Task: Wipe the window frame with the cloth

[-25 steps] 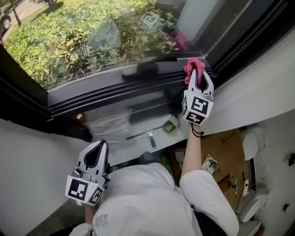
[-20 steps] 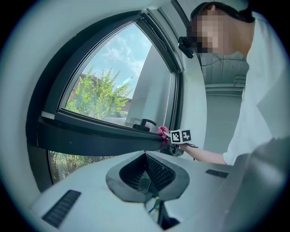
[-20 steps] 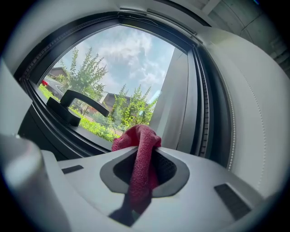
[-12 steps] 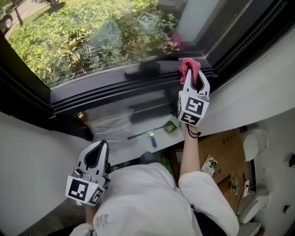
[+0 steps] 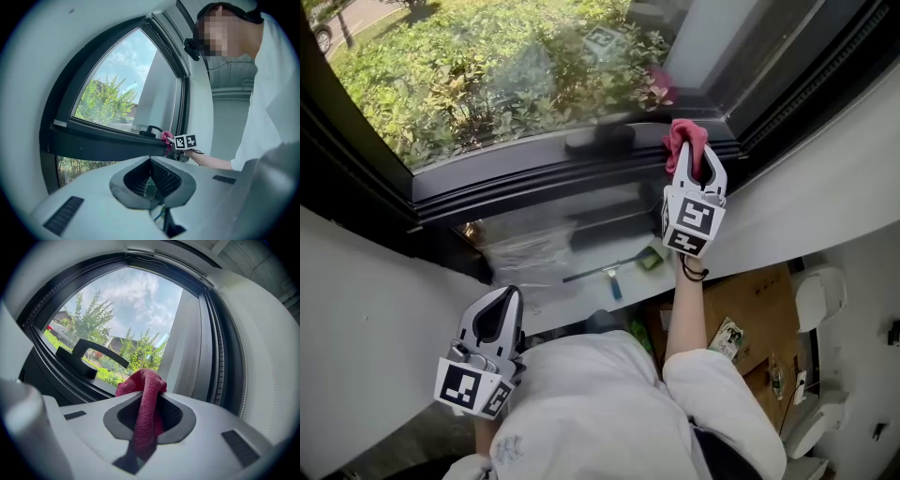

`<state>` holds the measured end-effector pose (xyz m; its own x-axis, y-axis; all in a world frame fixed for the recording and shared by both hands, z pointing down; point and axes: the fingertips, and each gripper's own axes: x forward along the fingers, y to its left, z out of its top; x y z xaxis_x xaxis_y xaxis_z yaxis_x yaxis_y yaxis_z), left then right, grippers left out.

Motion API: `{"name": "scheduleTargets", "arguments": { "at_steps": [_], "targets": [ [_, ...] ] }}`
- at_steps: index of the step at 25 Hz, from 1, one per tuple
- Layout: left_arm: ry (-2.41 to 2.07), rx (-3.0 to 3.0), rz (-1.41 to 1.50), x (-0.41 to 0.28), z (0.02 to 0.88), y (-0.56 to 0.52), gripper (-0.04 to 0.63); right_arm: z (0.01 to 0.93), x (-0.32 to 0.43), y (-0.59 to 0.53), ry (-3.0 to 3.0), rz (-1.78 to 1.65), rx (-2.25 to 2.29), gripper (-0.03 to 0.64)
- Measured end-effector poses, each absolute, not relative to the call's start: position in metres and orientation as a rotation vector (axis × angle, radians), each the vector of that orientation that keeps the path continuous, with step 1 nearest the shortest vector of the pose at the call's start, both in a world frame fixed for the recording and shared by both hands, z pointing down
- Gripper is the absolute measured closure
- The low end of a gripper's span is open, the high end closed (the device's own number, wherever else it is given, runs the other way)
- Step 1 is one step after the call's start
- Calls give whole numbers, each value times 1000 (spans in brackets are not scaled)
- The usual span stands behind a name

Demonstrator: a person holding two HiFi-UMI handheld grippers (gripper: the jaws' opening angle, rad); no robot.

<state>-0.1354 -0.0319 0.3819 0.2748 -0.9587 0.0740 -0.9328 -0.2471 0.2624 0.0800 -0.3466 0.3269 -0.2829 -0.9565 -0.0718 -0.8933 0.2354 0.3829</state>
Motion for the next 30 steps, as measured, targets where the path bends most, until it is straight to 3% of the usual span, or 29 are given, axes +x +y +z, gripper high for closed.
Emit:
{"name": "scheduleTargets", "arguments": {
  "at_steps": [30],
  "targets": [
    [-1759,2297,-151,-136,381,-9,586,328,32,-314,-2400,-575,1668,558]
  ]
}}
